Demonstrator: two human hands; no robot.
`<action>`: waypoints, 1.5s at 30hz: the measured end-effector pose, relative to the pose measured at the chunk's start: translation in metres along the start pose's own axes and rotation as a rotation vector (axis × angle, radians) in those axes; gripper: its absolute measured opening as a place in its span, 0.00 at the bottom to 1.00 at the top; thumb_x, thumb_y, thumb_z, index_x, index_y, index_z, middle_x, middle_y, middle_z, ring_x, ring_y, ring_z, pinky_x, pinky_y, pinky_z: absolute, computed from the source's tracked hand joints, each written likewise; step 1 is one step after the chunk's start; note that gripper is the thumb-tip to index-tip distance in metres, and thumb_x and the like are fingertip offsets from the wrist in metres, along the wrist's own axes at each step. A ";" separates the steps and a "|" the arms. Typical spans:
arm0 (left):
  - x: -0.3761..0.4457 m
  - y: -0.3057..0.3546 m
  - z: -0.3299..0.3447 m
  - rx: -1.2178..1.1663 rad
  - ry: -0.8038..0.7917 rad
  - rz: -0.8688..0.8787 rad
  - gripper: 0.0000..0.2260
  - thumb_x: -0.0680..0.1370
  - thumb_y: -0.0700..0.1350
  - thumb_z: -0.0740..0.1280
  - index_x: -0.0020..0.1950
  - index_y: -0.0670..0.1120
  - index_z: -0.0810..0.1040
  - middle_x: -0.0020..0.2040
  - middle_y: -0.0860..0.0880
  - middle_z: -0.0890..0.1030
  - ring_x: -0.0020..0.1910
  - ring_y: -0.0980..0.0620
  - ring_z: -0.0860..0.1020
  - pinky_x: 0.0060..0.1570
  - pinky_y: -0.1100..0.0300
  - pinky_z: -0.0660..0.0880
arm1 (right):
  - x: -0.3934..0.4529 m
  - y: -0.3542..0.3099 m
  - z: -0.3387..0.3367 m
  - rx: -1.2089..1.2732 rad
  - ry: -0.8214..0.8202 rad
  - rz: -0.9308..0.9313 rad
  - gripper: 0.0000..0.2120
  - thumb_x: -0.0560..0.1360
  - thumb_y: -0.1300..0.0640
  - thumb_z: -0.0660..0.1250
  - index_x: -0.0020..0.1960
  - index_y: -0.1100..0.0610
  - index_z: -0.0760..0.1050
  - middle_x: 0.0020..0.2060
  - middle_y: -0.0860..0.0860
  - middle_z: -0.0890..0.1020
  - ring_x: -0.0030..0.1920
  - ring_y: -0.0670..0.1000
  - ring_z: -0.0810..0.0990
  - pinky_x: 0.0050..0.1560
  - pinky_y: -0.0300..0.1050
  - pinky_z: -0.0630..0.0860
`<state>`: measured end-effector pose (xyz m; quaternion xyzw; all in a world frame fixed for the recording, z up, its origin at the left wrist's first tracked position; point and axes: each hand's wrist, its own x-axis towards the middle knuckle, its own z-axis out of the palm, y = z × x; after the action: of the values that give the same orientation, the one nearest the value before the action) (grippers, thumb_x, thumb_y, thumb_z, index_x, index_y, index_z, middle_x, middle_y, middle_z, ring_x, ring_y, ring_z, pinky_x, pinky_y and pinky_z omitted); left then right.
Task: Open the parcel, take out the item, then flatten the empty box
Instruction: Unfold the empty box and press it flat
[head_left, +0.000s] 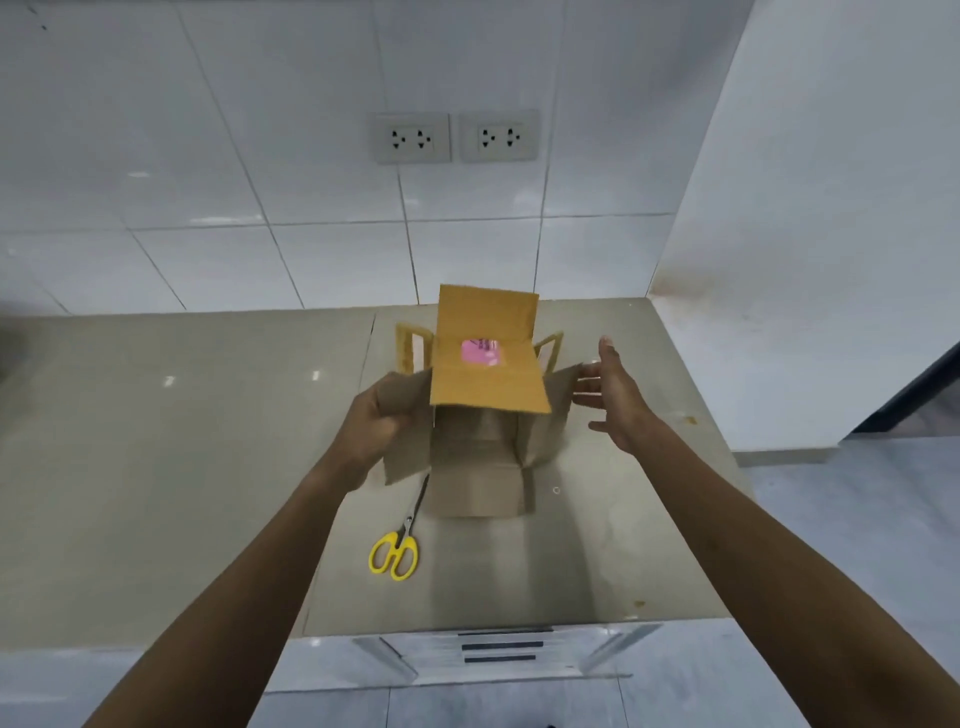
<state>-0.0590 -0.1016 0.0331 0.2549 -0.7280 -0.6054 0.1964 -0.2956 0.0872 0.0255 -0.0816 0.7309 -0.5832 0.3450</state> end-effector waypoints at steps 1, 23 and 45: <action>-0.003 -0.008 -0.001 0.029 -0.002 -0.002 0.12 0.77 0.32 0.65 0.57 0.44 0.79 0.51 0.48 0.83 0.53 0.45 0.81 0.49 0.49 0.80 | -0.001 0.003 -0.002 -0.038 0.004 0.002 0.32 0.78 0.32 0.45 0.50 0.54 0.76 0.53 0.54 0.81 0.56 0.56 0.78 0.62 0.61 0.65; 0.000 0.039 0.006 0.476 -0.154 0.168 0.25 0.74 0.67 0.62 0.70 0.73 0.58 0.65 0.70 0.70 0.65 0.56 0.72 0.60 0.57 0.71 | -0.022 -0.004 0.043 0.021 -0.303 0.062 0.30 0.75 0.29 0.55 0.70 0.45 0.63 0.61 0.50 0.75 0.58 0.57 0.77 0.50 0.56 0.79; 0.016 -0.032 0.062 1.090 -0.119 0.198 0.25 0.77 0.63 0.58 0.72 0.53 0.68 0.71 0.46 0.69 0.69 0.44 0.66 0.63 0.49 0.69 | -0.032 0.070 0.049 -1.004 0.107 -0.461 0.24 0.79 0.40 0.55 0.69 0.53 0.65 0.70 0.54 0.67 0.70 0.58 0.64 0.63 0.59 0.71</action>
<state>-0.1043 -0.0678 -0.0102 0.2153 -0.9661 -0.1333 0.0508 -0.2223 0.0863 -0.0296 -0.3640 0.8989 -0.2269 0.0896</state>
